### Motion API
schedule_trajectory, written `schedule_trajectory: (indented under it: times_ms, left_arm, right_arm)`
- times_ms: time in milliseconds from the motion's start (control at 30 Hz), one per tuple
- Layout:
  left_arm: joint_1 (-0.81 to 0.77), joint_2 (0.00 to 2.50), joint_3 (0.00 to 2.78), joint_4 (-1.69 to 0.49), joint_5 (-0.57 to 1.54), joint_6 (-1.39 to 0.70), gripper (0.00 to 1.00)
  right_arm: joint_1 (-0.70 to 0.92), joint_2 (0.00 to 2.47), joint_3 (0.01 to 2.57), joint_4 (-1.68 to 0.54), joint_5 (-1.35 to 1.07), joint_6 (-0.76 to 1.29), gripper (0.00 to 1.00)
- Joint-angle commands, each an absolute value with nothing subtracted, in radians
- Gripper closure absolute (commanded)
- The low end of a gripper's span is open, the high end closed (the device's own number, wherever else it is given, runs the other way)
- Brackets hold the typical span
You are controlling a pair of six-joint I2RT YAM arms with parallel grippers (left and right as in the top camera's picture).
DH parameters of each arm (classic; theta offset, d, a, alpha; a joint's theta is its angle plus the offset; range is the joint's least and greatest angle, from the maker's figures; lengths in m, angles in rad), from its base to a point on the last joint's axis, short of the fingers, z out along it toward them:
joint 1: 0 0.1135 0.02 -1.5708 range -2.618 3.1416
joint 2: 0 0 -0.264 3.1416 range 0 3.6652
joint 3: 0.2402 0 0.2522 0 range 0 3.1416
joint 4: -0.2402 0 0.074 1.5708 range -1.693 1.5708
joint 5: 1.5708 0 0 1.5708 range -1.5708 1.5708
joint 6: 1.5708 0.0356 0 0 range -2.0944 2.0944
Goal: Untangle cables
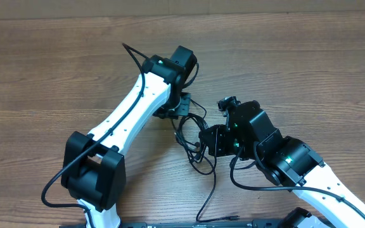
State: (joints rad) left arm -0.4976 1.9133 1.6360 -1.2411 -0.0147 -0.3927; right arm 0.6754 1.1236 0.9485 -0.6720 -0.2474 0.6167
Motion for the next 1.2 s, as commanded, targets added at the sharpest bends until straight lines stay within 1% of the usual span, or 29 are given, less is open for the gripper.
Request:
schedule_trajectory:
  times_ms: [0,233,400,767,1000,1033,1067,1133,1167]
  left_arm:
    - [-0.424,1.894,1.722,-1.288,-0.255,-0.506,0.96]
    - [-0.299,1.894,1.91,-1.419,-0.273,-0.529,0.96]
    - [-0.261,1.893,1.988,-1.462,-0.273,-0.542,0.96]
    - [-0.255,1.892,2.014,-1.496,-0.307,-0.687,0.96]
    - [-0.255,1.892,2.014,-1.526,-0.379,-0.759,0.96]
    - [-0.255,1.892,2.014,-1.542,-0.381,-0.776,0.9]
    - [-0.255,1.892,2.014,-1.549,-0.368,-0.783,0.78]
    - [-0.255,1.892,2.013,-1.553,-0.292,-0.776,0.36]
    - [-0.255,1.892,2.013,-1.552,-0.244,-0.75,0.27]
  right_arm:
    - [0.672,1.114,0.957,-0.668,-0.274,0.601,0.96]
    - [0.672,1.114,0.957,-0.672,-0.254,0.601,0.96]
    - [0.672,1.114,0.957,-0.699,-0.198,0.601,0.96]
    - [0.672,1.114,0.957,-0.706,-0.12,0.606,0.96]
    - [0.672,1.114,0.957,-0.705,-0.064,0.693,0.96]
    - [0.672,1.114,0.957,-0.705,-0.052,0.715,0.96]
    - [0.672,1.114,0.957,-0.704,-0.049,0.715,0.96]
    - [0.672,1.114,0.957,-0.703,-0.037,0.738,0.96]
    - [0.672,1.114,0.957,-0.701,-0.034,0.751,0.96]
